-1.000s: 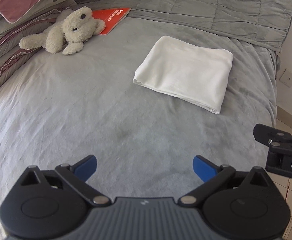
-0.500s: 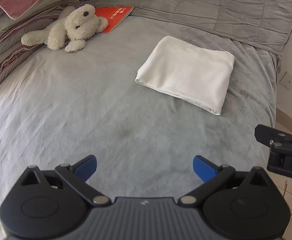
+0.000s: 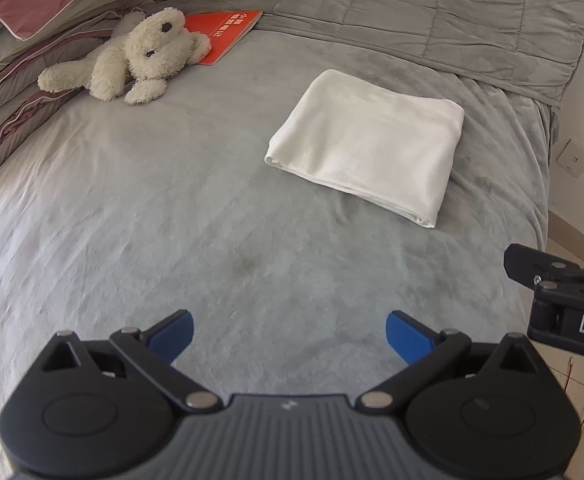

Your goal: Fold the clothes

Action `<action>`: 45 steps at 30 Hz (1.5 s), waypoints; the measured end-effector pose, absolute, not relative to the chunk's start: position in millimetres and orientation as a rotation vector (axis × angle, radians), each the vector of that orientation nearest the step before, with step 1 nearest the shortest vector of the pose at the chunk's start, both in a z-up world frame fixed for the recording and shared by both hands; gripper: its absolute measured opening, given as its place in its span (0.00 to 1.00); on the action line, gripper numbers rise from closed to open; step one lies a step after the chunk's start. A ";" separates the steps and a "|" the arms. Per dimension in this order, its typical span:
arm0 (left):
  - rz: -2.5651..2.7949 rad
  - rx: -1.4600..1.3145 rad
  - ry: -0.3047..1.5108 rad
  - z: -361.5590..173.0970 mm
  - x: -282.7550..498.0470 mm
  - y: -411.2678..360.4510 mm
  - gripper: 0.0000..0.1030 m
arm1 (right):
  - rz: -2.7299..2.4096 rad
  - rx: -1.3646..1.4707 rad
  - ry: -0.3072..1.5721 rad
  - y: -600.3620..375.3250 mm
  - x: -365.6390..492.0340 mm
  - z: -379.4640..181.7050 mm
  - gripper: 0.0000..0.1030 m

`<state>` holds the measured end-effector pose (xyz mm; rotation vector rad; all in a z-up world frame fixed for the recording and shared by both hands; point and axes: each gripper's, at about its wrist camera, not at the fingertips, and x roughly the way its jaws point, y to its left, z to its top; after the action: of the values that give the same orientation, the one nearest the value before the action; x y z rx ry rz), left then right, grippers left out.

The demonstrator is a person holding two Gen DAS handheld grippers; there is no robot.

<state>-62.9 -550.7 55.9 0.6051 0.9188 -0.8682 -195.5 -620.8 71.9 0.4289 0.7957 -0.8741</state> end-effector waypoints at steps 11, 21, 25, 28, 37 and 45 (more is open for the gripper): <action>-0.876 0.614 0.915 56.2 -63.5 -552.7 0.99 | -0.878 0.432 0.798 -621.7 -194.4 70.7 1.00; -0.876 0.622 0.918 54.5 -62.9 -554.3 0.99 | -0.876 0.430 0.801 -622.7 -194.0 70.0 1.00; -0.879 0.621 0.920 54.2 -63.5 -554.2 0.99 | -0.872 0.429 0.802 -621.8 -193.7 70.4 1.00; -0.883 0.623 0.921 53.5 -64.2 -554.0 0.99 | -0.873 0.429 0.802 -621.9 -193.6 70.9 1.00; -0.886 0.628 0.925 53.1 -65.1 -553.2 0.99 | -0.876 0.430 0.806 -621.0 -194.2 71.6 1.00; -0.901 0.643 0.900 60.5 -78.3 -535.9 0.99 | -0.868 0.449 0.778 -603.6 -205.6 83.7 1.00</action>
<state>-78.3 -535.9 60.5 0.6435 0.8999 -0.9014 -205.6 -603.6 83.7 0.4494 0.7784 -0.8684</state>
